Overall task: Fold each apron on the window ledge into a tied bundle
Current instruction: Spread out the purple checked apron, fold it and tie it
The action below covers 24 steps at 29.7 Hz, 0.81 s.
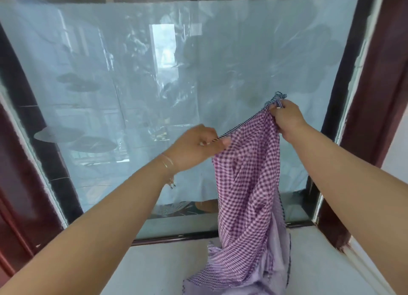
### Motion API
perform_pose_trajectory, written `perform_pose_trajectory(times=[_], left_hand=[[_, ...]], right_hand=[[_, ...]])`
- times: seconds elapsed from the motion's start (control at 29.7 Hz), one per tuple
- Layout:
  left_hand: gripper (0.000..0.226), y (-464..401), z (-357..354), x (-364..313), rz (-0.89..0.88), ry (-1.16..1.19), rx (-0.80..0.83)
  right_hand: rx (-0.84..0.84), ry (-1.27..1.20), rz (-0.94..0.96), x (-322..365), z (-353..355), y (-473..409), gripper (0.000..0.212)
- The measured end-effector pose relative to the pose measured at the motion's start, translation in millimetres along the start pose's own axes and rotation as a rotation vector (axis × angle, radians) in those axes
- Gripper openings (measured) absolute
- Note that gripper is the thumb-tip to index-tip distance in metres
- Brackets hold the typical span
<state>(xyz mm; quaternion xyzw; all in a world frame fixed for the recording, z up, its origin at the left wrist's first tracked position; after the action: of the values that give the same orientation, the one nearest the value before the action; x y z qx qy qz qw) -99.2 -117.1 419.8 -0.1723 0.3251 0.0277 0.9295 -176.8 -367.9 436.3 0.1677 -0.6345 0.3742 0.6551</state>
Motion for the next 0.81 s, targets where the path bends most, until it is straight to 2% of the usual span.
perform_pose_trajectory(times=[0.03, 0.1, 0.17, 0.24, 0.27, 0.3, 0.37, 0.44, 0.47, 0.67, 0.81], left_hand=[[0.057, -6, 14, 1, 0.015, -0.045, -0.079], [0.045, -17, 48, 7, 0.003, -0.175, -0.253], [0.028, -27, 84, 12, 0.016, -0.329, -0.397], [0.024, -36, 114, 10, 0.136, -0.495, -0.373], [0.023, -40, 124, 8, 0.197, -0.501, -0.342], [0.019, -41, 130, 4, 0.242, -0.422, -0.336], [0.012, -36, 133, -4, 0.242, -0.003, -0.328], [0.011, -31, 129, -5, 0.193, 0.443, -0.291], [0.013, -28, 128, 0, 0.18, 0.536, -0.279], [0.054, -17, 122, 27, 0.295, 0.62, -0.147], [0.044, -21, 123, 29, 0.431, 0.344, -0.161]], right_hand=[[-0.037, -0.014, 0.056, 9, 2, 0, 0.008], [-0.089, -0.037, 0.182, 32, 8, 2, 0.022], [-0.118, -0.016, 0.307, 58, 12, 4, 0.016], [-0.094, 0.014, 0.368, 80, 16, 6, 0.006], [-0.053, 0.026, 0.369, 87, 17, 8, 0.008], [0.01, 0.034, 0.343, 92, 17, 10, 0.01], [0.149, 0.034, 0.229, 91, 15, 13, 0.006], [0.2, 0.014, 0.123, 82, 15, 15, 0.005], [0.204, -0.015, 0.087, 75, 15, 16, 0.005], [0.262, -0.154, -0.014, 49, 16, 20, 0.014], [0.213, -0.021, 0.022, 47, 3, 20, 0.03]])
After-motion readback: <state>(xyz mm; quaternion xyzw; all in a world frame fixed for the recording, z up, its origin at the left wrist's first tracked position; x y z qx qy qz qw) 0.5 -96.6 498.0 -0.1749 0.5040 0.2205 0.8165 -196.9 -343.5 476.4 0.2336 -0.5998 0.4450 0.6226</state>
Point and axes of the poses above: each hand's wrist, its own y-axis away from the middle knuckle, its own z-axis out of the back of the hand, x = y × z, the point moved 1 cm from there along -y, towards the middle knuckle, and after that the axes turned 14 degrees about x, right-handed, at the moved point
